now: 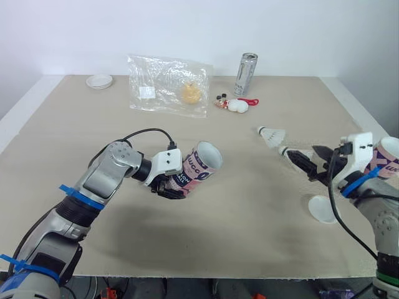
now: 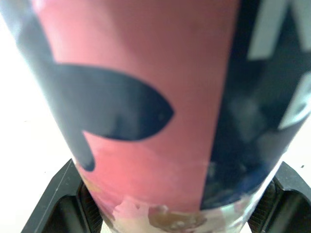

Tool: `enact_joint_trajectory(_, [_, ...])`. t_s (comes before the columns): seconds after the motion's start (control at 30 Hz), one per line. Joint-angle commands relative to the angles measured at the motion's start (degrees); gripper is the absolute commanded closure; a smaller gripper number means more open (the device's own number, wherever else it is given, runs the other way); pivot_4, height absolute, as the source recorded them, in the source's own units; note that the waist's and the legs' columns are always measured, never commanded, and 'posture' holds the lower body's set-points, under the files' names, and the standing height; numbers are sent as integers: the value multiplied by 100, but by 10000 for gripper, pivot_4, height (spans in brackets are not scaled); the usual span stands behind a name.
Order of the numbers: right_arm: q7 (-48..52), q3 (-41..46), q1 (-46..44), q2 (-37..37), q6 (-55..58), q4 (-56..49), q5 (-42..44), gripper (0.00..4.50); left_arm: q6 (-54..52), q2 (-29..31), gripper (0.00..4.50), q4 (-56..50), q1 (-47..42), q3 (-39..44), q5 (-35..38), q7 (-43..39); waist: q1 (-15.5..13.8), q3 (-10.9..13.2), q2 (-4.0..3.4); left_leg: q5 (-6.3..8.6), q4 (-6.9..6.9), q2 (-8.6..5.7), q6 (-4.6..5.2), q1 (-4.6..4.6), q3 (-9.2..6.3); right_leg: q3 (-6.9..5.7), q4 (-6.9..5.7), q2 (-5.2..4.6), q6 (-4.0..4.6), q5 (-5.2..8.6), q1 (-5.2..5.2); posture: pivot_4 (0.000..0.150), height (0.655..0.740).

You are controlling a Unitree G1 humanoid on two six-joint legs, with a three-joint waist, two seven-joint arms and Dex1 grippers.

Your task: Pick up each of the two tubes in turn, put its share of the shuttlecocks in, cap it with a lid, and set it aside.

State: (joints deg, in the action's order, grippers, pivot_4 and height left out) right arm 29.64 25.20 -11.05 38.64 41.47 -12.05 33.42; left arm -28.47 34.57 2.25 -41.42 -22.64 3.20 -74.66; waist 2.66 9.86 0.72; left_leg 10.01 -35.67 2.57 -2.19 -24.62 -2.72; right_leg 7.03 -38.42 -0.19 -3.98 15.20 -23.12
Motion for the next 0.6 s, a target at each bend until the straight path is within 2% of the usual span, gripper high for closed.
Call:
enact_joint_trajectory(0.03, [-34,73,-9,19,7,-83,46,570,58,-41,14096,-3,-11,-109,1,-37,0,0,0,0,-1,0,0,0,0,0,0,0,0,0,0,1500,7400])
enact_joint_trajectory(0.6, [14,-270,-213,-108,-349,678,-374,570,-124,21,14096,-225,147,-50,55,62,-3,0,0,0,-2,0,0,-1,-1,-1,1,0,-1,0,1,1500,7400])
